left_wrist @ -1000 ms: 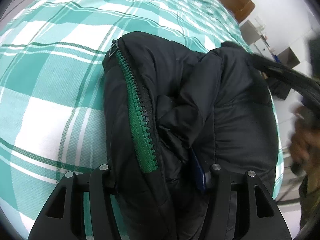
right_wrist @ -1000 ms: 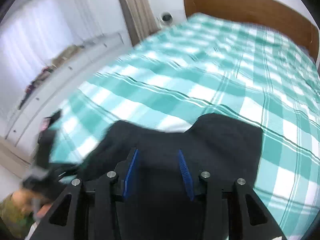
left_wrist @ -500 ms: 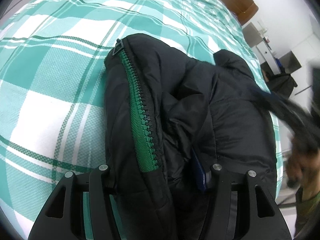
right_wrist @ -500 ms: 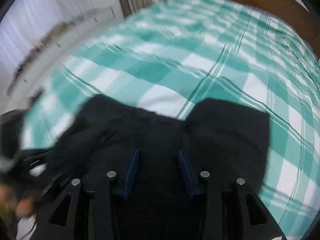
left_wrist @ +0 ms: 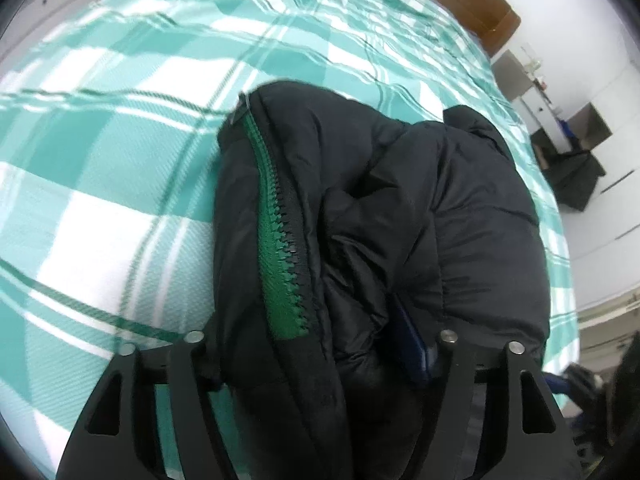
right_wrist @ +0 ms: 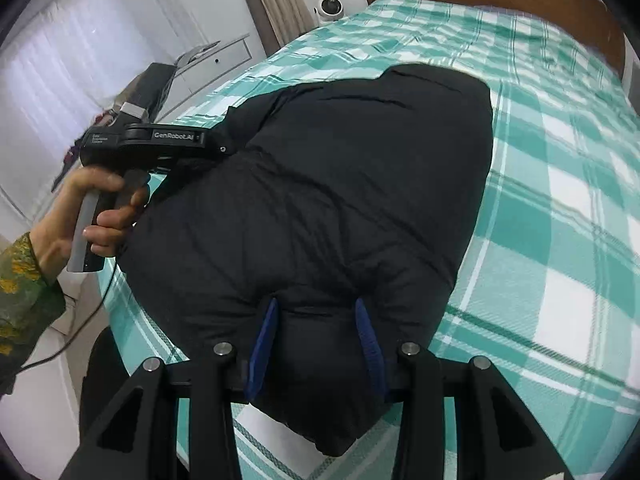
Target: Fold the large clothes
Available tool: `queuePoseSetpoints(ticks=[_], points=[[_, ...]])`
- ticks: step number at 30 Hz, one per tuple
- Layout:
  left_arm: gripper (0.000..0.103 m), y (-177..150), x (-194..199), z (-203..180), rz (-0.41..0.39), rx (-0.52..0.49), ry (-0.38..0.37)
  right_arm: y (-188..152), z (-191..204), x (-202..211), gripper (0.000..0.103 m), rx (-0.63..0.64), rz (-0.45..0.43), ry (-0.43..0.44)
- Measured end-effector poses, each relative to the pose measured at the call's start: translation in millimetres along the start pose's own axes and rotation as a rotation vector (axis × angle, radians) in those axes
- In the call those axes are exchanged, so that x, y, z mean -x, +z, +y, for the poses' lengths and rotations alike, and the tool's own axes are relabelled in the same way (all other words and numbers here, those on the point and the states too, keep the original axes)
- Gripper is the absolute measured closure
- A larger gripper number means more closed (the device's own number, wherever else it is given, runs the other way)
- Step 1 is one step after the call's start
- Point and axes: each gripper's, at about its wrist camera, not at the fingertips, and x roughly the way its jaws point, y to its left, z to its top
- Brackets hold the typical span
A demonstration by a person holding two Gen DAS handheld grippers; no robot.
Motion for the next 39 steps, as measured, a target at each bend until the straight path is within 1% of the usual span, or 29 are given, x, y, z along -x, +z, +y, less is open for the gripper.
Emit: queuePoseSetpoints(ticks=[1,2,3,4,6,7,8,9,10,11,12,14,17,20,21,24,26,28,30,31,33,34,36,37,38,39], points=[[0.026,0.4,4.5,-1.7,-0.003,0.005,0.01,-0.5,0.6,6.0,0.052,-0.005,-0.006,-0.003],[0.017,1.2,9.7,-2.0,-0.003,0.013,0.022,-2.0,0.2,14.1,0.035,-0.013,-0.011,-0.006],[0.012,2.3,15.8,-1.6,-0.001,0.025,0.022,-3.7,-1.5,20.1,0.027,-0.02,-0.024,-0.011],[0.012,3.5,24.4,-0.6,-0.005,0.037,-0.008,-6.6,-2.2,31.0,0.027,-0.023,-0.051,-0.018],[0.012,4.5,38.1,1.8,-0.008,0.061,-0.032,-11.6,-2.3,50.1,0.027,-0.014,-0.099,-0.024],[0.012,5.1,42.9,2.7,-0.006,0.062,-0.064,-13.8,-1.6,59.1,0.027,-0.006,-0.119,-0.029],[0.012,7.3,49.1,2.0,0.003,0.036,-0.152,-16.2,-0.8,68.3,0.027,0.002,-0.142,-0.039],[0.011,8.8,52.3,1.2,0.009,0.018,-0.207,-17.7,-0.3,73.8,0.027,0.007,-0.158,-0.043],[0.01,11.8,56.4,-0.6,0.026,-0.01,-0.281,-19.1,0.4,78.8,0.027,0.013,-0.172,-0.043],[0.009,14.8,57.5,-2.1,0.048,-0.03,-0.314,-20.0,1.0,81.7,0.027,0.014,-0.182,-0.042],[0.009,18.0,57.2,-3.2,0.07,-0.046,-0.328,-20.4,1.0,82.4,0.027,0.012,-0.189,-0.041],[0.009,25.1,50.8,-3.9,0.108,-0.073,-0.314,-21.4,1.3,80.4,0.027,0.005,-0.193,-0.027],[0.008,26.8,24.2,-8.0,0.183,-0.099,-0.228,-23.2,2.8,73.7,0.027,-0.004,-0.192,-0.015],[0.0,21.0,-2.6,-9.3,0.226,-0.141,-0.131,-24.5,-1.2,68.8,0.027,-0.021,-0.176,-0.01],[0.0,18.0,-12.1,-5.9,0.246,-0.124,-0.139,-25.0,-1.9,66.9,0.027,-0.027,-0.17,-0.009],[0.0,13.5,-28.3,14.9,0.279,-0.013,-0.238,-21.9,-9.4,64.6,0.027,-0.044,-0.156,-0.013],[0.0,8.0,-38.7,25.2,0.29,0.023,-0.304,-18.1,-21.2,60.8,0.027,-0.068,-0.145,0.003],[0.0,5.7,-45.5,34.2,0.298,0.04,-0.353,-14.1,-40.8,52.5,0.027,-0.122,-0.14,0.062],[0.0,4.4,-53.3,37.3,0.303,0.049,-0.392,-12.0,-72.7,35.0,0.027,-0.214,-0.124,0.134],[0.0,3.3,-59.0,38.9,0.306,0.052,-0.417,-12.3,-95.8,19.4,0.027,-0.286,-0.105,0.203],[0.0,1.1,-69.2,41.6,0.309,0.057,-0.465,-13.9,-122.3,-4.9,0.027,-0.373,-0.075,0.343],[0.0,-0.1,-71.7,43.2,0.312,0.059,-0.481,-15.5,-137.6,-23.8,0.027,-0.43,-0.049,0.445],[0.0,-1.6,-73.7,48.1,0.321,0.051,-0.513,-16.0,-150.0,-46.1,0.027,-0.486,-0.027,0.564],[0.0,-1.9,-74.9,49.4,0.325,0.047,-0.523,-15.8,-153.7,-57.2,0.025,-0.508,-0.024,0.616],[0.0,-1.6,-74.0,53.8,0.327,0.048,-0.529,-14.2,-155.6,-67.9,0.024,-0.526,-0.03,0.651],[0.0,-1.1,-75.5,56.5,0.326,0.054,-0.53,-11.4,-155.4,-75.7,0.022,-0.534,-0.034,0.667]])
